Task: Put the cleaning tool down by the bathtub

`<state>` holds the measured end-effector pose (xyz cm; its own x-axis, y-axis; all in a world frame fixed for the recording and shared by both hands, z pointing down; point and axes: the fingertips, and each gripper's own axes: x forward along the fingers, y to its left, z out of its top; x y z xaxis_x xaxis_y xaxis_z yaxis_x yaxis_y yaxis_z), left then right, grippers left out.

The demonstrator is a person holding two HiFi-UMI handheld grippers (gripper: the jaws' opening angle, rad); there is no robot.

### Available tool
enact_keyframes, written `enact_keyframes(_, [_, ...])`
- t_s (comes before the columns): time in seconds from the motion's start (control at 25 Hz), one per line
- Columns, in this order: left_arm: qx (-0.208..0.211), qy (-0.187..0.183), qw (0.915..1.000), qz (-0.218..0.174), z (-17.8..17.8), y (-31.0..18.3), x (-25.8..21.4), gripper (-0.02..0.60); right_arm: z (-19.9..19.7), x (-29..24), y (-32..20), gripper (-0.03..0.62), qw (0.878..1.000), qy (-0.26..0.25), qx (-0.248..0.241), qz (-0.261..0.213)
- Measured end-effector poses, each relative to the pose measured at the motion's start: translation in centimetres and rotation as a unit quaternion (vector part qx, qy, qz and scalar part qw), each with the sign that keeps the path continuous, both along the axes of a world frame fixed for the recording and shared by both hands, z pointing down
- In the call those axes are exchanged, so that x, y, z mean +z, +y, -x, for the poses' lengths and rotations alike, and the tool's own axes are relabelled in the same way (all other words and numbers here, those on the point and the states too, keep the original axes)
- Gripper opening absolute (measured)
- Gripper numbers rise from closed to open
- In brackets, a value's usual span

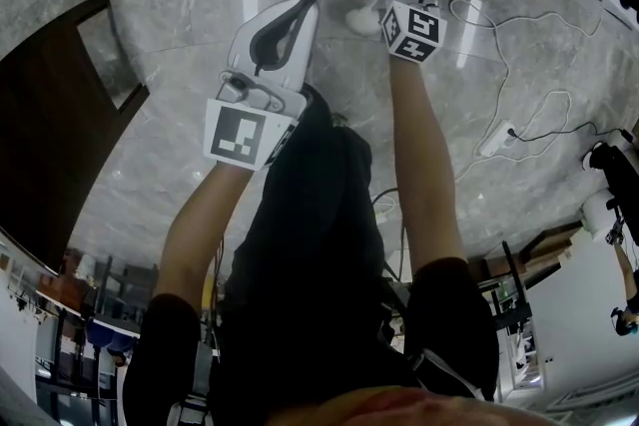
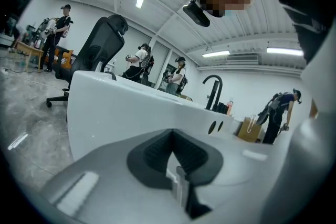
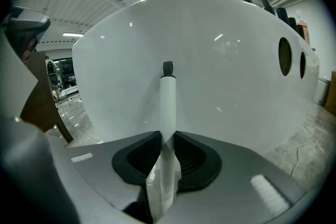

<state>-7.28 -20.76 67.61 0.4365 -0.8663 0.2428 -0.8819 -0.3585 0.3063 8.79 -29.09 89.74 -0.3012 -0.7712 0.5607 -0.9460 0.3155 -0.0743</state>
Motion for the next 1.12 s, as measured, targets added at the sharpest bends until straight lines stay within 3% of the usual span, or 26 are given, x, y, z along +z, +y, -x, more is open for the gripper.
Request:
enact_keyframes(0.96, [-0.012, -0.007, 0.9999, 0.010, 0.9, -1.1, 0.0, 0.008, 0.2, 1.5, -1.4, 0.091, 1.000, 0.013, -0.012, 0.023])
enact_keyframes(1.12, [-0.016, -0.008, 0.9997, 0.016, 1.3, -1.0, -0.2, 0.008, 0.2, 2.0, -0.9, 0.157, 0.999, 0.019, -0.018, 0.043])
